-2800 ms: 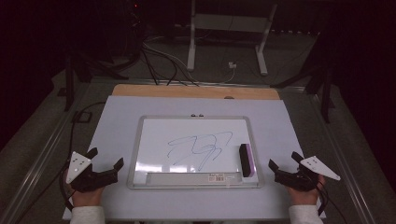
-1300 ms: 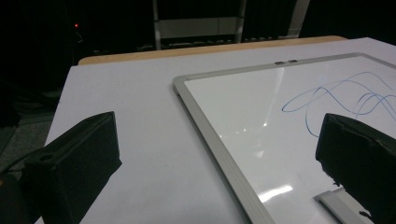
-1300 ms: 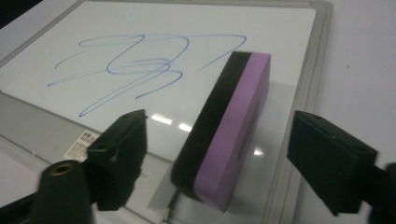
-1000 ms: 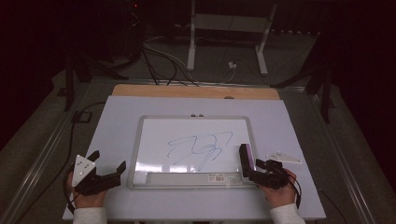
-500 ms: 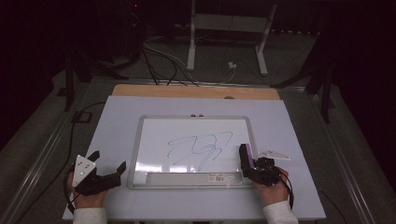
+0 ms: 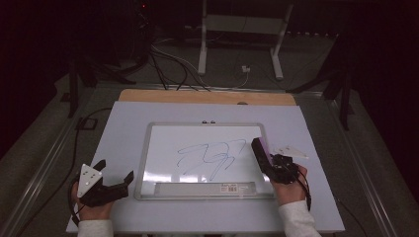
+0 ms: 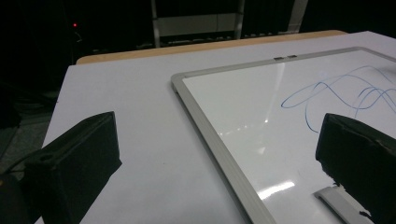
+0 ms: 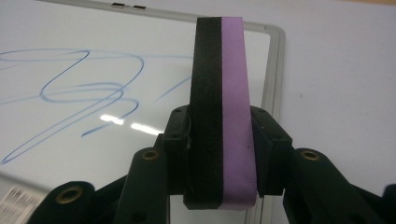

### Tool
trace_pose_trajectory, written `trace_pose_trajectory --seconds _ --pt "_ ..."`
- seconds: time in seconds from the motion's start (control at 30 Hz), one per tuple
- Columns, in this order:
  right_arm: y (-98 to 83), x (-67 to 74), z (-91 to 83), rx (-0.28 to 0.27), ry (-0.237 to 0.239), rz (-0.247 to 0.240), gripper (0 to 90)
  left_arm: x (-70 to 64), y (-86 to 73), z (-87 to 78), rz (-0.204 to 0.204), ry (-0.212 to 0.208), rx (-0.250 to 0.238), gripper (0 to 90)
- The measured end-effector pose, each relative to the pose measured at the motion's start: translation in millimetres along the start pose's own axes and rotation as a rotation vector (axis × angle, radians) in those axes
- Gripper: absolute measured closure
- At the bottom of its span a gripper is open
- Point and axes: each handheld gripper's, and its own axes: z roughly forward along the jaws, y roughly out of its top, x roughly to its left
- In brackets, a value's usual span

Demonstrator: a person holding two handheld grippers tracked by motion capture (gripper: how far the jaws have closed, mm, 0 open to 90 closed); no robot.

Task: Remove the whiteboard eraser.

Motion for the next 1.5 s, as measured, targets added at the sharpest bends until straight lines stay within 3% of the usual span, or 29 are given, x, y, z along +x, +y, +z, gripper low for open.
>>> trace_pose_trajectory --seconds 0.2,0.6,0.7,1.0,1.4,1.5 --pt "9.9 -2.3 24.7 0.016 -0.009 -0.014 63.4 0.8 -0.3 -0.2 0.000 0.000 0.000 0.7" --pt "15.1 4.3 53.5 0.060 -0.109 -0.117 63.3 0.2 -0.3 0.0 0.006 -0.003 0.004 0.7" --pt "15.4 6.2 55.1 0.061 -0.130 -0.133 63.2 0.5 -0.5 0.0 0.006 -0.002 0.005 0.7" --pt "13.1 18.7 62.1 0.074 -0.208 -0.259 62.8 0.3 -0.5 -0.2 0.005 -0.004 0.004 0.7" --pt "10.9 32.7 64.2 0.085 -0.243 -0.361 58.4 0.4 -0.5 -0.3 0.005 -0.004 0.003 0.7" --pt "9.7 38.0 65.7 0.094 -0.231 -0.393 52.1 0.5 -0.5 -0.3 0.005 -0.004 0.003 0.7"
